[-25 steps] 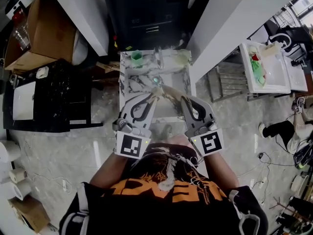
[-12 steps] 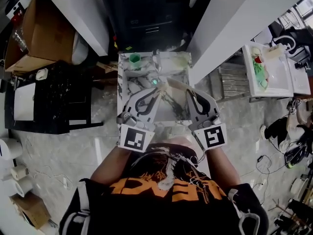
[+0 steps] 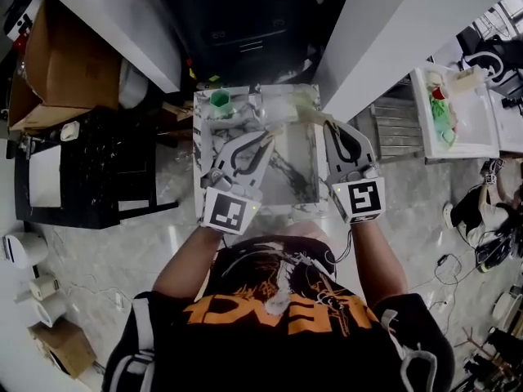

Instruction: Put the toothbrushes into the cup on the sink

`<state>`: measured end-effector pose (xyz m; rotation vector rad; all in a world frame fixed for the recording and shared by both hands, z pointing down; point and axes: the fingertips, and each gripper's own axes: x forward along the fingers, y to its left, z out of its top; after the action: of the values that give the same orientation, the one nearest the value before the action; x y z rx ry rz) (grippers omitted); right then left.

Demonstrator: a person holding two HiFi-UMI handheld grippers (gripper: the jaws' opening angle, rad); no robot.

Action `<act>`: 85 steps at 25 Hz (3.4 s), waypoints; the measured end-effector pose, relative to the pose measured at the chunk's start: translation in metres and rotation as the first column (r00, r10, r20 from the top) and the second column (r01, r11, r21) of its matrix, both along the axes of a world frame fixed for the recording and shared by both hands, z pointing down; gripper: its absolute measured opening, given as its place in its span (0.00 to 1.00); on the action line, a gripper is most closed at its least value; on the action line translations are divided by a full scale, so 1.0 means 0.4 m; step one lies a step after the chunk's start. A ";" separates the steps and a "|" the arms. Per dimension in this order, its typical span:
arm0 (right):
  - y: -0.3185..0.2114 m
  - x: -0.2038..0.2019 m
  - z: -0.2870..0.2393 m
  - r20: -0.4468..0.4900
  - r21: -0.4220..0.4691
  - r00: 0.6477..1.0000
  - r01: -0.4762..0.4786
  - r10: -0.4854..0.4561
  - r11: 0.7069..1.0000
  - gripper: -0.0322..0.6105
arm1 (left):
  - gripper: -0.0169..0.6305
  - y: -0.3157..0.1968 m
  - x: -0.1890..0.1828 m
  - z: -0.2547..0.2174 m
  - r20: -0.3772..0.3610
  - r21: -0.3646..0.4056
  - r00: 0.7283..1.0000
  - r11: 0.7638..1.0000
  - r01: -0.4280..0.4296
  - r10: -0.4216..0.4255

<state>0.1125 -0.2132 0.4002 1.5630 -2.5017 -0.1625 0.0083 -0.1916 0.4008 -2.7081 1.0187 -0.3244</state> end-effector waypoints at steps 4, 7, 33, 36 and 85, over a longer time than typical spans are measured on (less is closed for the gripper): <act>-0.073 0.046 0.055 -0.022 -0.032 1.000 -0.019 0.019 0.999 0.08 | 0.10 -0.046 0.044 0.030 0.018 0.007 1.000 1.000 -0.001 0.001; -0.134 0.077 0.094 -0.022 -0.047 0.999 -0.046 0.045 0.998 0.08 | 0.10 -0.071 0.069 0.054 0.025 -0.011 1.000 1.000 0.007 -0.006; -0.342 0.073 0.411 -0.010 -0.230 1.000 0.009 -0.012 0.973 0.35 | 0.10 -0.102 0.080 0.074 0.089 -0.029 0.990 0.993 0.112 -0.109; -0.325 0.065 0.377 0.003 -0.213 0.999 0.035 -0.035 0.976 0.37 | 0.10 -0.096 0.086 0.067 0.074 -0.026 0.992 0.994 0.106 -0.104; 0.085 -0.063 -0.025 0.177 0.023 0.935 0.307 -0.306 0.951 0.07 | 0.10 0.025 0.011 -0.035 -0.013 0.056 0.980 0.979 0.198 -0.197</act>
<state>0.0875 -0.1794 0.3900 1.2224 -2.8732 -0.0601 0.0126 -0.1816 0.3869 -2.5636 1.2826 -0.3151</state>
